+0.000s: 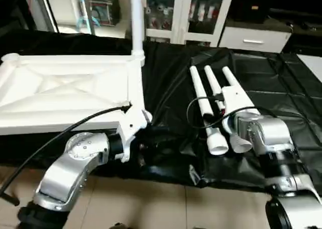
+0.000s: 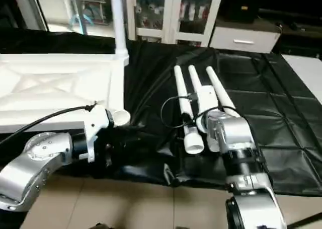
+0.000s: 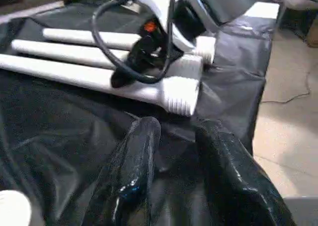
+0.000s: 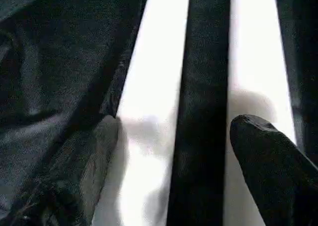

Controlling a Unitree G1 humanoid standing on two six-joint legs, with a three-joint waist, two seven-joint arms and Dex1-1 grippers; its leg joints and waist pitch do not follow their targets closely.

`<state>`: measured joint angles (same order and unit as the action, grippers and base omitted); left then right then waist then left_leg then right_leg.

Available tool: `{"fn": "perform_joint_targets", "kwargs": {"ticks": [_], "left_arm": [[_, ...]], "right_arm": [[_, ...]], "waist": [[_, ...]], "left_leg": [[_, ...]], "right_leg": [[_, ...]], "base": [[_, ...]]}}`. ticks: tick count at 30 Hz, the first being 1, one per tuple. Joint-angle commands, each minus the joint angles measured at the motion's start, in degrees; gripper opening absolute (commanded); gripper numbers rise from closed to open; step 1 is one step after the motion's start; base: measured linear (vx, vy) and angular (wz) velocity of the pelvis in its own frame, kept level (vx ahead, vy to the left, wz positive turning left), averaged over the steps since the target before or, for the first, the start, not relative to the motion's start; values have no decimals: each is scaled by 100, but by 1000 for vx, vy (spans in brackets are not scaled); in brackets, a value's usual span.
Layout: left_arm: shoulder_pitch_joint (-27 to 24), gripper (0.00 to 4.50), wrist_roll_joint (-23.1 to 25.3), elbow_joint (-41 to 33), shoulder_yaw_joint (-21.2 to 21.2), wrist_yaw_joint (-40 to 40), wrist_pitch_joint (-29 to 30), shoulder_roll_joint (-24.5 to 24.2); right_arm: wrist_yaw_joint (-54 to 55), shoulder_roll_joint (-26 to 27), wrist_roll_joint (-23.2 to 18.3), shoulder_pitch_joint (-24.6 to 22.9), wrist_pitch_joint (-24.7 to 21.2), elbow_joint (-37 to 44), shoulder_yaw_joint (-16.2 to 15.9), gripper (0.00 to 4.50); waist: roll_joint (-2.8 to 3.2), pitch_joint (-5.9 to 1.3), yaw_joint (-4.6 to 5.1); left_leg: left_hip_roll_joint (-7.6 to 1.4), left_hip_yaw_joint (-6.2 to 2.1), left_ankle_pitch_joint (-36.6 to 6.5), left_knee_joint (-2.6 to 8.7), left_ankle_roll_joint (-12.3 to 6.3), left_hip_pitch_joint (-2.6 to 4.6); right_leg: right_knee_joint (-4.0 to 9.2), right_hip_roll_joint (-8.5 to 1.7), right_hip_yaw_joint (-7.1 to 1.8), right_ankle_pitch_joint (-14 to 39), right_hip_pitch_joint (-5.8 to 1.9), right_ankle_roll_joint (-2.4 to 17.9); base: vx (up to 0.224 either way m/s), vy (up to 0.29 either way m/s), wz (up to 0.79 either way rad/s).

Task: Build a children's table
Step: Pick table leg

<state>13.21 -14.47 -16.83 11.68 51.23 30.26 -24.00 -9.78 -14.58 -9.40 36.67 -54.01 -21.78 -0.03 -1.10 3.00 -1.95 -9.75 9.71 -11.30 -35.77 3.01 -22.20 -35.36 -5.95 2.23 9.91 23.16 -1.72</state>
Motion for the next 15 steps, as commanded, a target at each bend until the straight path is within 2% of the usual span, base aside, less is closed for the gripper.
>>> {"fn": "perform_joint_targets", "kwargs": {"ticks": [1,3,5,6,8,10,14,15], "left_arm": [[9,155,-108,-185,70,81,85,-57],[32,155,-114,-199,94,105,96,-79],[55,155,-128,-196,105,121,101,-80],[70,155,-128,-188,117,118,93,-84],[81,155,-135,-187,126,114,94,-93],[104,155,-138,-185,149,98,92,-99],[127,153,-161,-197,165,97,105,-123],[128,153,-175,-204,167,114,117,-135]], "right_arm": [[-96,63,-64,8,0,-216,-2,389],[-156,90,-66,6,54,-272,-16,389],[-237,98,-66,1,112,-313,-52,389],[-270,96,-58,3,132,-330,-69,389],[-298,94,-42,17,150,-362,-77,389],[-362,67,-5,22,176,-391,-121,389],[-388,49,31,52,179,-514,-101,343],[-397,51,25,59,175,-532,-88,343]], "waist": [[36,-397,-16],[46,-411,-23],[16,-422,-35],[30,-416,-47],[30,-395,-51],[28,-373,-48],[31,-354,-40],[33,-350,-39]], "left_leg": [[-212,-36,-909,538,322,81],[-209,-15,-559,516,288,82],[-197,8,-326,490,202,84],[-202,18,-307,493,159,88],[-219,24,-463,510,174,107],[-233,23,-772,533,274,130],[-240,9,-1182,560,418,150],[-240,5,-1264,566,443,154]], "right_leg": [[308,-159,-162,709,-211,1087],[270,-130,-159,193,-235,1244],[246,-110,-166,-168,-264,1345],[247,-118,-169,-182,-271,1387],[270,-113,-169,50,-263,1402],[302,-116,-173,485,-246,1356],[347,-118,-179,1020,-215,1217],[355,-117,-180,1121,-204,1184]], "base": [[57,-25,-4],[29,-13,-2],[0,0,0],[0,0,0],[0,0,0],[0,0,0],[0,0,0],[0,0,0]]}}
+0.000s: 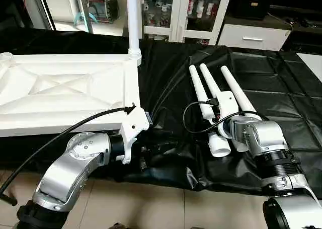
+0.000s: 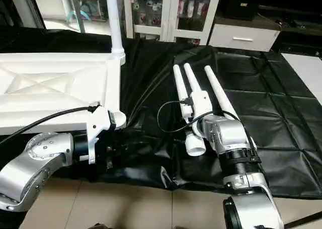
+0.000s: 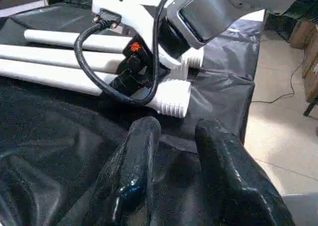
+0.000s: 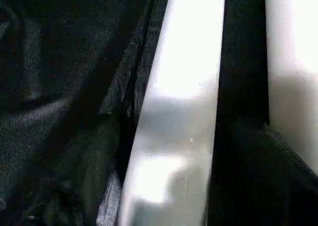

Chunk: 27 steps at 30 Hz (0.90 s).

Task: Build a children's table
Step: Pick table leg

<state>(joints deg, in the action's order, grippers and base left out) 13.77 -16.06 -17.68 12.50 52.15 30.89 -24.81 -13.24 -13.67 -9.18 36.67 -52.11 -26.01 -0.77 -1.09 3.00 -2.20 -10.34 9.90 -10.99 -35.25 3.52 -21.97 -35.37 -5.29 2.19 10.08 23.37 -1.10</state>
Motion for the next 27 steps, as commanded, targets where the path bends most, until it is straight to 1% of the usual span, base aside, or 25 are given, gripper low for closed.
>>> {"fn": "perform_joint_targets", "kwargs": {"ticks": [1,2,4,5,6,8,9,10,11,12,13,15,17,20,23,27], "left_arm": [[73,153,-21,-121,84,27,57,-58],[79,153,-32,-131,88,51,58,-79],[87,153,-48,-139,95,75,61,-100],[89,153,-60,-148,100,94,64,-114],[90,153,-81,-163,108,125,69,-138],[95,153,-88,-174,109,142,67,-160],[101,153,-89,-173,101,127,57,-169],[104,153,-90,-172,97,119,52,-174],[112,153,-97,-168,92,114,47,-180],[123,153,-86,-155,87,89,35,-183],[132,153,-78,-143,88,77,21,-187],[140,153,-68,-132,90,66,12,-190],[151,153,-67,-127,77,58,18,-189],[161,153,-67,-123,59,47,27,-191],[189,153,-79,-104,0,-4,50,-186],[230,153,-23,-56,-39,-139,84,-159]], "right_arm": [[-54,-39,1,61,-15,-114,-11,331],[-79,-45,6,68,-23,-133,-15,331],[-112,-54,19,75,-27,-158,-20,313],[-129,-57,24,73,-35,-161,-24,313],[-153,-60,31,64,-49,-157,-36,293],[-158,-56,22,61,-52,-150,-17,288],[-142,-51,20,65,-36,-136,7,269],[-133,-48,19,67,-29,-128,18,269],[-130,-53,27,73,-9,-117,27,257],[-128,-54,25,83,13,-91,52,248],[-133,-55,25,89,18,-73,68,248],[-164,-61,30,90,36,-64,65,211],[-190,-65,30,83,70,-67,64,207],[-199,-61,30,68,128,-48,71,187],[-229,-21,-35,31,250,82,154,183],[-283,-18,-73,7,318,156,177,183]], "waist": [[29,-351,-11],[38,-348,-12],[34,-352,-10],[34,-356,-11],[31,-361,-13],[35,-365,-15],[38,-364,-13],[37,-368,-14],[51,-368,-16],[37,-370,-13],[37,-370,-13],[46,-373,-14],[37,-373,-15],[46,-371,-20],[53,-368,-16],[49,-378,-17]], "left_leg": [[-181,-14,-1316,514,399,131],[-180,-19,-1358,517,408,126],[-179,-23,-1358,518,415,124],[-179,-23,-1342,515,413,125],[-179,-22,-1281,511,405,122],[-175,-19,-1200,508,389,118],[-177,-20,-1185,510,389,117],[-176,-18,-1169,505,389,119],[-174,-21,-1155,505,391,117],[-174,-18,-1114,504,386,112],[-174,-18,-1114,504,386,112],[-175,-17,-1103,500,379,118],[-175,-13,-1093,499,368,120],[-176,-14,-1135,500,373,125],[-178,-17,-1166,502,387,122],[-174,-12,-1062,491,362,121]], "right_leg": [[361,-183,-176,1131,-222,1106],[365,-182,-177,1185,-219,1076],[367,-180,-174,1195,-215,1049],[363,-180,-174,1173,-215,1050],[357,-181,-174,1103,-219,1062],[347,-175,-172,1009,-220,1085],[341,-174,-170,980,-222,1098],[337,-174,-170,939,-224,1114],[333,-173,-170,915,-228,1121],[328,-173,-169,847,-235,1144],[328,-173,-169,847,-235,1144],[324,-173,-170,804,-236,1169],[325,-173,-170,791,-236,1177],[330,-176,-169,871,-232,1173],[332,-176,-170,901,-231,1160],[318,-170,-170,725,-239,1189]], "base": [[0,0,0],[0,0,0],[0,0,0],[0,0,0],[0,0,0],[0,0,0],[0,0,0],[0,0,0],[0,0,0],[0,0,0],[0,0,0],[0,0,0],[0,0,0],[0,0,0],[0,0,0],[0,0,0]]}}
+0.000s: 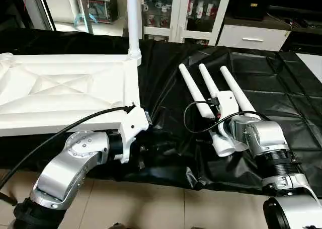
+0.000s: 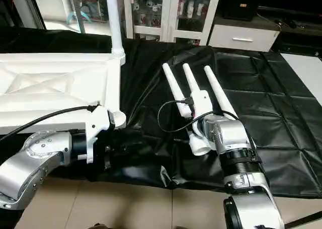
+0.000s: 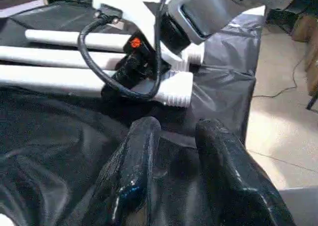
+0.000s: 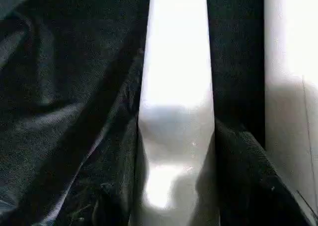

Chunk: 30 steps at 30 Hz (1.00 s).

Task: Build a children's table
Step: Pick table leg

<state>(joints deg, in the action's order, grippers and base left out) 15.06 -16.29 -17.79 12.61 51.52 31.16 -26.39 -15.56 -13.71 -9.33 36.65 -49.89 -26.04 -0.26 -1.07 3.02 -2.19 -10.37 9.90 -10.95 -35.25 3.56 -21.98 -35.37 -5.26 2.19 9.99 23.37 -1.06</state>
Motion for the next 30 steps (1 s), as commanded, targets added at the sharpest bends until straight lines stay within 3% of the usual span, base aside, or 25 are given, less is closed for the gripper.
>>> {"fn": "perform_joint_targets", "kwargs": {"ticks": [1,4,5,6,8,10,11,12,13,15,16,17,18,23,25,26,30], "left_arm": [[109,153,-19,-34,-61,-99,101,12],[130,171,-49,-10,-93,-150,151,51],[201,171,-65,75,-198,-317,208,159],[364,181,-67,272,-412,-661,295,364],[500,188,-122,430,-619,-945,415,549],[676,215,-299,579,-899,-1221,525,787],[935,215,-692,651,-1185,-1461,901,1081],[1156,220,-1070,720,-1399,-1604,1218,1322],[1156,241,-1070,720,-1399,-1604,1218,1322],[1538,251,-1642,955,-1774,-1961,1683,1762],[1538,255,-1642,955,-1774,-1961,1683,1762],[1682,260,-1801,1094,-1927,-2113,1826,1929],[1860,277,-1913,1301,-2068,-2257,1890,2072],[2085,288,-2000,1534,-2260,-2406,1954,2229],[2357,307,-2280,1746,-2530,-2534,2002,2360],[2466,320,-2476,1763,-2638,-2516,2040,2392],[2605,340,-2851,1668,-2821,-2552,2196,2465]], "right_arm": [[-54,-9,-65,5,102,157,140,183],[-54,0,-84,3,110,159,170,183],[-54,21,-137,2,135,192,241,183],[-72,49,-233,-1,213,293,363,183],[-110,65,-317,-17,303,411,453,183],[-225,73,-444,-60,470,659,542,183],[-621,38,-723,-233,713,1292,599,183],[-1028,-34,-964,-444,924,1923,592,183],[-1028,-34,-964,-444,924,1923,592,183],[-1612,-141,-1386,-812,1074,2850,595,182],[-1612,-141,-1386,-812,1074,2850,595,182],[-1786,-159,-1559,-956,1066,3145,608,182],[-1993,-179,-1795,-1119,994,3480,618,182],[-2203,-200,-2049,-1313,891,3879,602,182],[-2372,-252,-2242,-1440,772,4173,520,182],[-2441,-297,-2280,-1502,762,4280,457,182],[-2531,-408,-2309,-1615,750,4441,337,182]], "waist": [[41,-379,-19],[43,-380,-18],[20,-382,-15],[-43,-382,-28],[-13,-388,-56],[-33,-381,-47],[-141,-398,-54],[-101,-403,-120],[-81,-410,-167],[-115,-401,-183],[-122,-399,-202],[-143,-391,-198],[-140,-388,-221],[-162,-374,-284],[-144,-362,-289],[-113,-364,-301],[-130,-369,-300]], "left_leg": [[-172,-11,-1061,490,346,125],[-170,-11,-1019,488,336,119],[-171,-6,-1008,487,329,119],[-172,10,-995,477,282,127],[-173,5,-957,473,282,121],[-171,-1,-921,482,256,91],[-179,14,-862,464,191,107],[-190,8,-772,450,144,99],[-202,2,-670,441,77,123],[-195,13,-594,439,26,120],[-197,23,-574,427,-18,131],[-190,10,-530,441,-119,91],[-198,13,-551,435,-162,113],[-207,-6,-864,473,-28,121],[-191,-5,-1010,476,72,124],[-196,-24,-1044,485,117,122],[-201,-37,-998,488,125,99]], "right_leg": [[319,-172,-168,734,-241,1199],[314,-172,-167,728,-245,1208],[315,-171,-167,714,-246,1209],[328,-174,-177,689,-250,1224],[318,-188,-180,684,-260,1224],[309,-186,-172,696,-279,1186],[328,-193,-173,645,-280,1179],[288,-221,-182,538,-303,1189],[276,-218,-173,393,-285,1215],[271,-191,-163,271,-282,1246],[275,-196,-174,189,-282,1255],[278,-198,-165,195,-302,1292],[301,-203,-170,296,-276,1281],[378,-213,-161,919,-260,1124],[411,-207,-167,1120,-249,1030],[401,-215,-162,1141,-253,1019],[391,-215,-155,979,-261,1008]], "base": [[0,0,0],[0,0,0],[0,0,0],[0,0,0],[0,0,0],[0,0,0],[0,0,0],[0,0,0],[0,0,0],[0,0,0],[0,0,0],[0,0,0],[0,0,0],[0,0,0],[0,0,0],[0,0,0],[0,0,0]]}}
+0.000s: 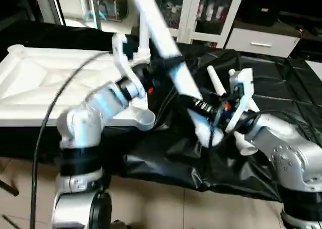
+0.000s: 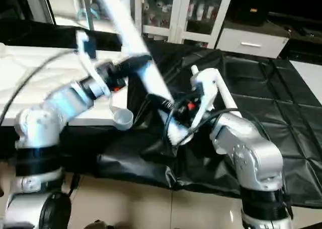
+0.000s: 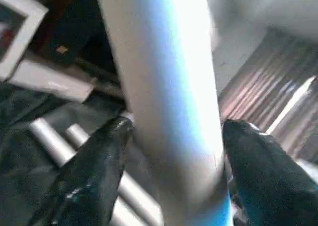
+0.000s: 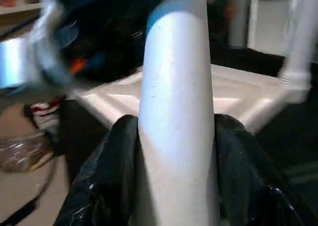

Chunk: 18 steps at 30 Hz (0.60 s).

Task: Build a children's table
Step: Pick table leg

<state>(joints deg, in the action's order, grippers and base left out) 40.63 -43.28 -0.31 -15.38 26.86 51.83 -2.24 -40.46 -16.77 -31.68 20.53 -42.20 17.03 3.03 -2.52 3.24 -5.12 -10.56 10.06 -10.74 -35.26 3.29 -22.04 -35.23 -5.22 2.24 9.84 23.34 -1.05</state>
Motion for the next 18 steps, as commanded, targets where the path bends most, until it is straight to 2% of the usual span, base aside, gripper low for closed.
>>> {"fn": "perform_joint_targets", "kwargs": {"ticks": [1,4,7,8,11,13,16,18], "left_arm": [[47,353,-152,-81,-21,-86,130,50],[117,375,-427,-131,-150,-169,300,139],[184,391,-523,-25,-234,-319,472,161],[227,352,-587,60,-310,-408,515,188],[283,350,-602,198,-381,-521,554,158],[290,313,-669,226,-405,-588,609,133],[278,296,-714,220,-401,-617,654,85],[266,263,-743,205,-395,-619,676,65]], "right_arm": [[-41,-102,-74,-4,-20,135,9,182],[-121,-218,-105,-107,-46,231,-45,182],[-111,-253,-117,-115,-65,255,-36,182],[-100,-257,-122,-106,-60,251,-37,182],[-58,-249,-112,-86,-38,226,-43,182],[-40,-255,-101,-78,-25,225,-62,182],[-7,-267,-81,-58,17,189,-81,182],[12,-267,-71,-48,43,165,-80,182]], "waist": [[9,-394,-3],[42,-399,-11],[36,-398,-1],[35,-399,1],[31,-390,-5],[49,-389,-6],[52,-395,-5],[54,-391,0]], "left_leg": [[-179,-50,-999,483,155,105],[-179,-45,-943,474,162,116],[-174,-49,-928,474,136,103],[-172,-46,-938,471,136,105],[-172,-51,-1040,481,150,113],[-177,-59,-1041,484,169,113],[-172,-59,-992,481,184,110],[-178,-61,-1004,489,192,111]], "right_leg": [[368,-216,-161,962,-261,1013],[365,-209,-159,842,-258,1078],[367,-210,-159,795,-274,1077],[370,-209,-159,806,-273,1079],[394,-215,-159,993,-269,1039],[390,-216,-159,1012,-267,1010],[382,-209,-156,907,-270,1019],[379,-206,-155,868,-271,1030]], "base": [[0,0,0],[0,0,0],[0,0,0],[0,0,0],[0,0,0],[0,0,0],[0,0,0],[0,0,0]]}}
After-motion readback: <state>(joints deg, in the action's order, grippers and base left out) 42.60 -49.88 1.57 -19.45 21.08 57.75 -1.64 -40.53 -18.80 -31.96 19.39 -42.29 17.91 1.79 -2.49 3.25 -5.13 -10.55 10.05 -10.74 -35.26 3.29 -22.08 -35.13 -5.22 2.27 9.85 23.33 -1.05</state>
